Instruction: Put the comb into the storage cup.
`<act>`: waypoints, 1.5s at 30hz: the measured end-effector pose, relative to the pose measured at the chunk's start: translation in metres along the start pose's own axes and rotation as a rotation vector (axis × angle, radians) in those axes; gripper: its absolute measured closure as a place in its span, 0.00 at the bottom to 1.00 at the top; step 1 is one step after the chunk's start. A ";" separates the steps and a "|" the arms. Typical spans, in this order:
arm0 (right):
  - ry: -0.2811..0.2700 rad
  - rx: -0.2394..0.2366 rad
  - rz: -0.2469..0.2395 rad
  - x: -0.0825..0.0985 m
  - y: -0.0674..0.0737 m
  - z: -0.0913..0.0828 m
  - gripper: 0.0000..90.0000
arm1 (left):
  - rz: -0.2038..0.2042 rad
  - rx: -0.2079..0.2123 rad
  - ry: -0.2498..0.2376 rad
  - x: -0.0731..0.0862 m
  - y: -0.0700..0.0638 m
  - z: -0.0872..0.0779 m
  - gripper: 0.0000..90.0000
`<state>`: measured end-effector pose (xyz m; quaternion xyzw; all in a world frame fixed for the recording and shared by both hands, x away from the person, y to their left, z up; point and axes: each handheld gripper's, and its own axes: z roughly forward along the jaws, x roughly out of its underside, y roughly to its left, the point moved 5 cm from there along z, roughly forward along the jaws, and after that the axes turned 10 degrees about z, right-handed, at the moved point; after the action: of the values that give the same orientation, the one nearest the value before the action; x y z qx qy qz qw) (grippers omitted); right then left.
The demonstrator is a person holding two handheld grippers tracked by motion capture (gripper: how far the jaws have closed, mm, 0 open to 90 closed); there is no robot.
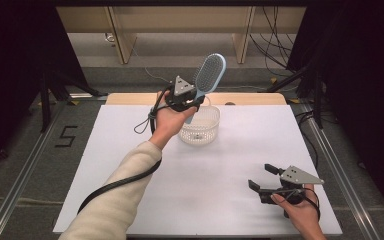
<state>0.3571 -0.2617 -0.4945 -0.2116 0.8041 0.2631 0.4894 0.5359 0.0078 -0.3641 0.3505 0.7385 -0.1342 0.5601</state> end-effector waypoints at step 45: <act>0.000 -0.004 0.003 0.000 0.000 0.000 0.16 | -0.005 0.005 0.022 0.002 -0.001 0.021 0.77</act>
<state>0.3569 -0.2616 -0.4944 -0.2111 0.8038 0.2654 0.4887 0.5503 -0.0043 -0.3734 0.3518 0.7452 -0.1336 0.5505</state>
